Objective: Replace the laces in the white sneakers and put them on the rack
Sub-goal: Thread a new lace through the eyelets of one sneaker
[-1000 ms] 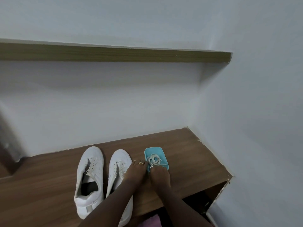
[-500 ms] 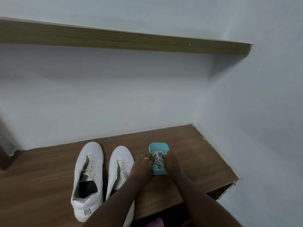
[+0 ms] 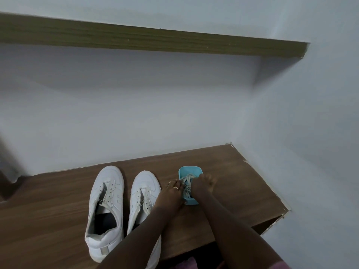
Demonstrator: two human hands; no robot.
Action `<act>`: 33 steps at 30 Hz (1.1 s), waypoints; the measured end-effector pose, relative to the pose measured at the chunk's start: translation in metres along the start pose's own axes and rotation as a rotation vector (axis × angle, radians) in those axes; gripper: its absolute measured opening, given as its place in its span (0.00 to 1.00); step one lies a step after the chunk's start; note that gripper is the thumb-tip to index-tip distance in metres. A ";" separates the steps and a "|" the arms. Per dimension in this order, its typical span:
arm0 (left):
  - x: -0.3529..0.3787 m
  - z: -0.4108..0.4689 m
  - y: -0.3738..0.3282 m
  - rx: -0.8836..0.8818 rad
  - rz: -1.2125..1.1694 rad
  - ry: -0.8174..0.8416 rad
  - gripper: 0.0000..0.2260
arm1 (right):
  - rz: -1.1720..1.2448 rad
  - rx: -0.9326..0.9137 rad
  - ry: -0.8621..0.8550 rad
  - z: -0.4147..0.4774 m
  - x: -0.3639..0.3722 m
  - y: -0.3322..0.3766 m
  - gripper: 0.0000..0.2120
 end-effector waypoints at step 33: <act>-0.084 -0.039 0.024 -0.712 -1.087 -0.117 0.09 | 1.617 0.317 0.283 -0.066 -0.087 0.009 0.04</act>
Point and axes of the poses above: each hand's wrist, its own z-axis towards the middle knuckle, its own x-axis out of the palm, y = z × x, the point moved 2 cm from there along z, towards the middle knuckle, and after that the axes turned 14 degrees about -y, right-handed, at the moved point
